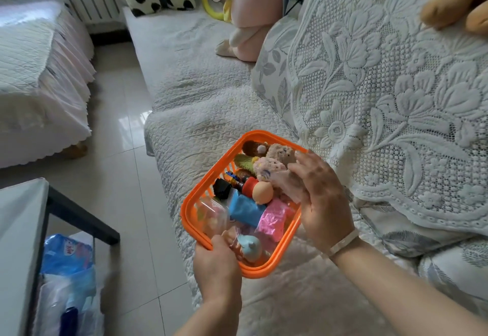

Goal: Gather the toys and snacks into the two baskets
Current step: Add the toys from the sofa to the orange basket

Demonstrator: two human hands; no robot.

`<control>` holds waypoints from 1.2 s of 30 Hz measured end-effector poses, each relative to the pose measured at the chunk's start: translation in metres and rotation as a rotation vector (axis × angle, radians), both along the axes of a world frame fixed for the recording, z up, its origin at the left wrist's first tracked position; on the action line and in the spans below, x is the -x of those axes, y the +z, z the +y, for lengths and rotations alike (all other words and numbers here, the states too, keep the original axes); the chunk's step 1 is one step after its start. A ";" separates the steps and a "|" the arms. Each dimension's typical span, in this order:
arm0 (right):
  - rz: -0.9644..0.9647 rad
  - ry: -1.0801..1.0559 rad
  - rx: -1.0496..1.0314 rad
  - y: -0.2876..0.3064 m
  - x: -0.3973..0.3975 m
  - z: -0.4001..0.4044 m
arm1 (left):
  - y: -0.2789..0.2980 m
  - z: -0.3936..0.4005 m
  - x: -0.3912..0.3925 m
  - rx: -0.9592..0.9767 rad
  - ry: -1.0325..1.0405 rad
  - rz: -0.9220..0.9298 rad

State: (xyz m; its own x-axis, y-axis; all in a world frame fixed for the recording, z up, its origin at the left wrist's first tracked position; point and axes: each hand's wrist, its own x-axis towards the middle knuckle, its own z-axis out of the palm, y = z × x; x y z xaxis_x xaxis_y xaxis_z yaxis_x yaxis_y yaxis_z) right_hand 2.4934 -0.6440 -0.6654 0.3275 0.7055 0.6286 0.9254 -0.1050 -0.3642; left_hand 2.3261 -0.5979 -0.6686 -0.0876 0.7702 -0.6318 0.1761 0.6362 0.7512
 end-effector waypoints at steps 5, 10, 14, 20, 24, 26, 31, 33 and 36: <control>0.239 0.050 0.275 0.011 0.008 0.005 | 0.017 0.004 0.013 -0.020 0.017 -0.007; 0.123 0.077 0.381 0.020 0.025 0.019 | 0.034 0.009 0.022 -0.027 0.054 -0.040; 0.074 0.079 0.419 0.029 0.035 0.033 | 0.047 0.015 0.029 -0.031 0.086 -0.038; 0.241 -0.020 0.147 0.077 0.030 0.056 | 0.073 0.029 0.044 -0.052 0.110 -0.079; 0.248 -0.165 0.272 0.118 0.019 0.097 | 0.096 0.040 0.062 -0.091 0.106 -0.094; 0.267 -0.138 0.320 0.134 0.022 0.119 | 0.106 0.046 0.073 -0.107 0.109 -0.108; 0.330 -0.065 0.370 0.166 0.059 0.160 | 0.126 0.066 0.113 -0.199 0.138 -0.066; 0.322 -0.065 0.332 0.173 0.081 0.169 | 0.135 0.077 0.132 -0.239 0.151 -0.026; 0.308 -0.044 0.286 0.180 0.124 0.188 | 0.143 0.095 0.171 -0.314 0.189 0.039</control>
